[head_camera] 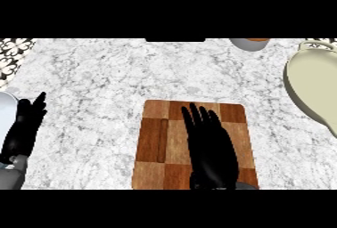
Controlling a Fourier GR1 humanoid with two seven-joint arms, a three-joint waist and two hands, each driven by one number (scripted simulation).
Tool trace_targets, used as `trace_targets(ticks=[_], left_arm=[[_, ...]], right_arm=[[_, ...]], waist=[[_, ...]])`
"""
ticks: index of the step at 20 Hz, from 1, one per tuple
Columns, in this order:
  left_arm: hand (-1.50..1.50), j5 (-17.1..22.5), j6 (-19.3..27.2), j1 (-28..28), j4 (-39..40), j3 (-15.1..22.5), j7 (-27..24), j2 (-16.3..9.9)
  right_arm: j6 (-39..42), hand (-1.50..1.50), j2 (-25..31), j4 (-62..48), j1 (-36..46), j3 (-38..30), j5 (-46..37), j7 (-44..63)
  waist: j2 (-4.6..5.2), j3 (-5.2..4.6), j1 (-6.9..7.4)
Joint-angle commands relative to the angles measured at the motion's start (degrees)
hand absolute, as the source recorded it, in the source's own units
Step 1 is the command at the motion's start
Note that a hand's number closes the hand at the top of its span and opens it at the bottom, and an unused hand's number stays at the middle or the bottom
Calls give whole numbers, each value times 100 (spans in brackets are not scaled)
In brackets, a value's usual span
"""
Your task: Pick the eggplant from the cutting board and place it in the pot
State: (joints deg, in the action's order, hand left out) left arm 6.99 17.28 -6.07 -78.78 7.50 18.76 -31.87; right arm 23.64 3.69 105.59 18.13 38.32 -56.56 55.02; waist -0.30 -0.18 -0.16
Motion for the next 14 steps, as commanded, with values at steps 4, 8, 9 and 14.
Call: trace_targets(ticks=[4,8,9,14], left_arm=[[0,-71,-40,-101,-129,32,248,53],[0,-73,-47,-85,-67,-77,250,56],[0,-93,-107,132,-151,-39,59,84],[0,-298,65,239,-263,-3,20,255]], right_arm=[[1423,-150,-357,-114,284,-78,900,1449],[1356,-150,-360,-368,351,-195,766,1643],[1285,-150,-361,-307,426,-214,891,1761],[1300,-150,-362,-571,406,-394,851,1599]], waist=[[16,9,35],[13,11,15],[11,11,51],[17,14,58]])
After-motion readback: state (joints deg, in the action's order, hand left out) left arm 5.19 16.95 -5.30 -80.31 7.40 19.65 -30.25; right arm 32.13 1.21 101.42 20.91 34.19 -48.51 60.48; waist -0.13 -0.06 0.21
